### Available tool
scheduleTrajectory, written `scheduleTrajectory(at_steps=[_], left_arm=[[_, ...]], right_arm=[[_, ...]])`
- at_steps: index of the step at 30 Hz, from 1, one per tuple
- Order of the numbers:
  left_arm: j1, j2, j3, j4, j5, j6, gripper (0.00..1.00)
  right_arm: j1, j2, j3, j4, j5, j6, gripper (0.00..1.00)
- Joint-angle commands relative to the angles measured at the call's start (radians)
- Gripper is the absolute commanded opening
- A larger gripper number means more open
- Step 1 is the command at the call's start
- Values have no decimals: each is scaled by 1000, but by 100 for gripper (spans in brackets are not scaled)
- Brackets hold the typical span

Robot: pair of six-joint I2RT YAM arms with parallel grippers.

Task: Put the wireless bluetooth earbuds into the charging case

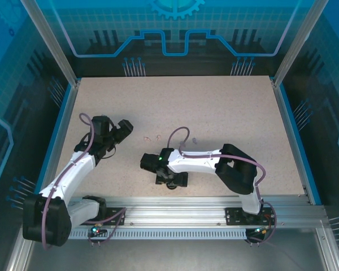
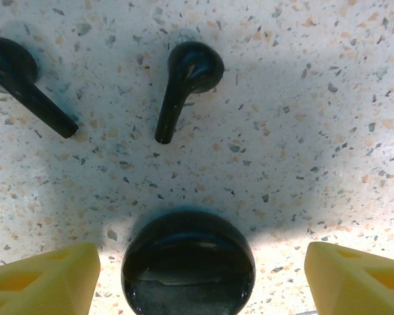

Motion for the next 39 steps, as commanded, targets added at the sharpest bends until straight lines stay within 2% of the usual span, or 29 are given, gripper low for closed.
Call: scheduleTrajectory(at_steps=[1,27,39], left_arm=[[12,7,11,22,33,-1,99],[13,-8,2,16,68,-22,99],[14,-42,-11,46,87,-22,99]], right_arm=[[17,16,2,0,-9,27,80],[12,22,-89,72,9,36,60],[29,-17,-114,92,11,23,40]])
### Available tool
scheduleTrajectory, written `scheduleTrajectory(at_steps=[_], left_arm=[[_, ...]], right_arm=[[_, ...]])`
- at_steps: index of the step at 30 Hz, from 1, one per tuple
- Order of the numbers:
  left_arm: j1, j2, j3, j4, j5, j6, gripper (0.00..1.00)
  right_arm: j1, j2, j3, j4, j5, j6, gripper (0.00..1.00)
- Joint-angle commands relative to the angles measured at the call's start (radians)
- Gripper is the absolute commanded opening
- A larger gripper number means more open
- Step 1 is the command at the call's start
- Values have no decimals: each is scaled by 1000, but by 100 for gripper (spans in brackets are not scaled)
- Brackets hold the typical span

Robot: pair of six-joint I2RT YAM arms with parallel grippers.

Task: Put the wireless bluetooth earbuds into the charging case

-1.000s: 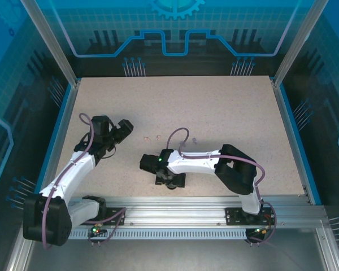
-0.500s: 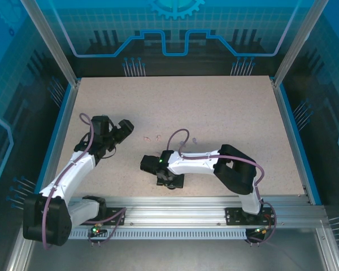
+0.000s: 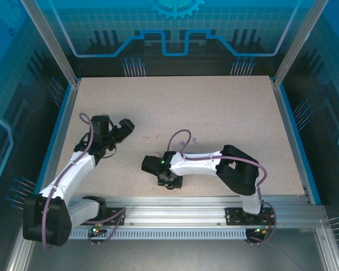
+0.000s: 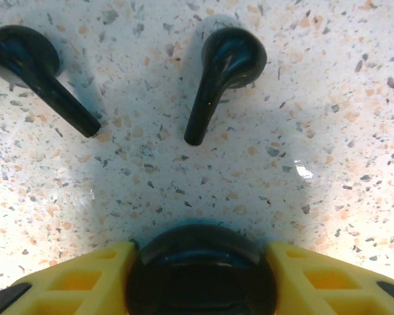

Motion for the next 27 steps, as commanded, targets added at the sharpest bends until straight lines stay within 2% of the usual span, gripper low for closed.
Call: scheduleTrajectory(at_steps=[1,6,12,17,19,23,27], left_arm=[[10,-48,-17,28,20,-14,99],[10,-121,-67,77,-27,-68,99],[10,-105,-76,165,88,-83,99],[7,-59,-103,298,233,-100,99],[-2,-49,-114,330,258,-109,99],[-43,-44,-160,443,276,-126,99],[-136,-2,-212,624,266,-129,99]], right_arm=[[24,0,-29,-42,18,6,40],[43,-46,7,-77,47,-10,38],[14,-158,15,-83,69,-38,38],[-97,-285,-5,-32,55,-91,39],[-157,-316,-4,-17,46,-114,39],[-300,-345,6,40,-15,-149,39],[-429,-327,50,68,-71,-165,39]])
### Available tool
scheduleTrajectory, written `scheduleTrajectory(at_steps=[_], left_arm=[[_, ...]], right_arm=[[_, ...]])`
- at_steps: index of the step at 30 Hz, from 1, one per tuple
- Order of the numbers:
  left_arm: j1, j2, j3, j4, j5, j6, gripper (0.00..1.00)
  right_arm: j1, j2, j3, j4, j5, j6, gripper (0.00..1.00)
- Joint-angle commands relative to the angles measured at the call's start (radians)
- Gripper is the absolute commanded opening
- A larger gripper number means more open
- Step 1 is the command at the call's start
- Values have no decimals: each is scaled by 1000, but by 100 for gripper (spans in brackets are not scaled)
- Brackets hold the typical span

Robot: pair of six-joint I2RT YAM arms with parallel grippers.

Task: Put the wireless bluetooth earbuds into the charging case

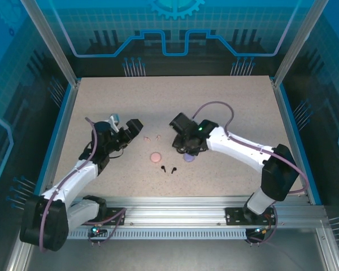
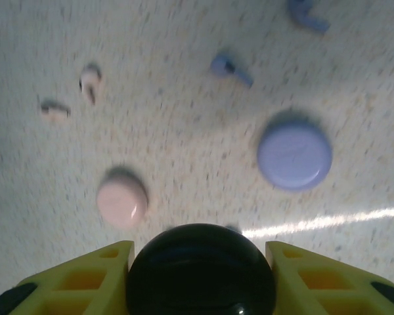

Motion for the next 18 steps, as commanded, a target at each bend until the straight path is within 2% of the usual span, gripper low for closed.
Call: scheduleTrajectory(at_steps=[1,5,10,14,18], left_arm=[[-76,36,-35,198,23,10,99],[-171,97,-36,296,13,87,99],[-257,174,-21,392,-10,152,95],[-288,233,3,426,-28,176,89],[-303,293,19,474,-41,169,78]], right_arm=[[-82,16,58,35,-73,-27,39],[-157,56,96,74,-143,-1,39],[-189,111,129,149,-237,72,39],[-187,155,169,170,-275,106,39],[-179,181,199,172,-286,124,39]])
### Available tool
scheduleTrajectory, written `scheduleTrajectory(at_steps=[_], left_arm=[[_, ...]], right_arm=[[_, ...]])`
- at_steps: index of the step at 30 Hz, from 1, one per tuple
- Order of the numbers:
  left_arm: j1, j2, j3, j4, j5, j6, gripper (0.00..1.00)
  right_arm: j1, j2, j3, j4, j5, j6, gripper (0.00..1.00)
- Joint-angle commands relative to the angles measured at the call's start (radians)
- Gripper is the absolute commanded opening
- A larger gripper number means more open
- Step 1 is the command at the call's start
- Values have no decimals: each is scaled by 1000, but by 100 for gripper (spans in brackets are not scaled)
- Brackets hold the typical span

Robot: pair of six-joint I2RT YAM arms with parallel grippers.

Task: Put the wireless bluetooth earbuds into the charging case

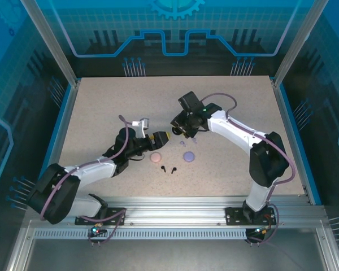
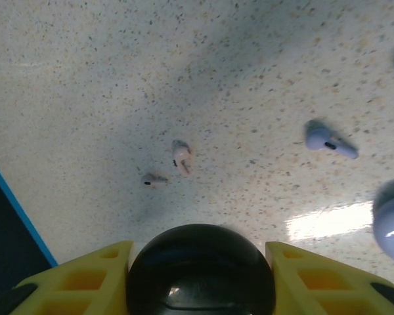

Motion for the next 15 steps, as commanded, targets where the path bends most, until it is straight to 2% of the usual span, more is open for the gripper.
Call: scheduleTrajectory(at_steps=[1,5,15], left_arm=[[-14,38,43,94,-34,29,74],[-25,69,51,131,-56,19,61],[-48,140,83,194,-119,-9,55]], right_arm=[[5,20,51,17,-43,39,39],[11,29,64,17,-41,48,39],[24,36,74,18,-35,62,38]])
